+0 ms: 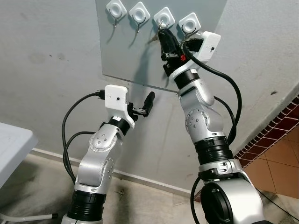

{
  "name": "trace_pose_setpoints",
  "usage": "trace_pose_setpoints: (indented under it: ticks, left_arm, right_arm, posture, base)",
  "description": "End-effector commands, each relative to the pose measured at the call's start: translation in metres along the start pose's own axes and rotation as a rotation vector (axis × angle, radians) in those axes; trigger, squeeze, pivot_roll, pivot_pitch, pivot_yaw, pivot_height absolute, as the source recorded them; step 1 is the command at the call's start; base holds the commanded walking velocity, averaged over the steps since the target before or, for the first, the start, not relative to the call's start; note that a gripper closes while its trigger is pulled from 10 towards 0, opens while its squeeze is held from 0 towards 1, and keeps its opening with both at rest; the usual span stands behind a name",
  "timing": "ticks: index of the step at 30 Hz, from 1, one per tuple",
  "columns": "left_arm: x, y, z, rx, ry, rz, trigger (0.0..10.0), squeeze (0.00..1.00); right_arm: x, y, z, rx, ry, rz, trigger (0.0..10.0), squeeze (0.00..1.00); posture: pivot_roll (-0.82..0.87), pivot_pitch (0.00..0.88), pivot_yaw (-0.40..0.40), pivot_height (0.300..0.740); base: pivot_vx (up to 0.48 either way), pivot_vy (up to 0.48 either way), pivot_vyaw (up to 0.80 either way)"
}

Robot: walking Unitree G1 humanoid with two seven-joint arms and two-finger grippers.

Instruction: Hang keys on a hook

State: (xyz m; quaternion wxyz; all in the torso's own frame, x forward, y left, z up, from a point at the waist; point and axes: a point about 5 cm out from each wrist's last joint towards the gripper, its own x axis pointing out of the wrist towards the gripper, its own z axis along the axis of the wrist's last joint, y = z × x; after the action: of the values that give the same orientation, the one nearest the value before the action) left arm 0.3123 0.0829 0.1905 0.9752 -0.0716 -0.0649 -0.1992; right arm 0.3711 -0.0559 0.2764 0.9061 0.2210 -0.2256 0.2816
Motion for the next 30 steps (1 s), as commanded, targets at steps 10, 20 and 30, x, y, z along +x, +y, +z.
trace_pose_setpoints:
  ticks: [10,20,30]
  left_arm:
    - [-0.001,0.001,0.002,0.026,-0.01,0.028,10.0,0.0]
    - [-0.003,0.014,-0.018,-0.003,0.061,0.118,10.0,0.0]
    - [-0.031,0.033,-0.101,0.063,0.276,0.202,10.0,0.0]
  right_arm:
    - [-0.012,-0.008,-0.004,-0.009,0.009,0.002,10.0,1.0]
    - [-0.053,-0.024,-0.029,-0.089,0.091,-0.063,10.0,1.0]
    - [-0.157,-0.068,-0.086,-0.22,0.348,-0.27,10.0,0.0]
  posture:
    - [0.09,0.048,-0.098,0.74]
    - [0.09,0.029,-0.088,0.74]
    - [0.07,0.019,-0.063,0.74]
  base:
    - [0.0,0.0,0.0]
    - [0.0,0.0,0.0]
    - [0.0,0.0,0.0]
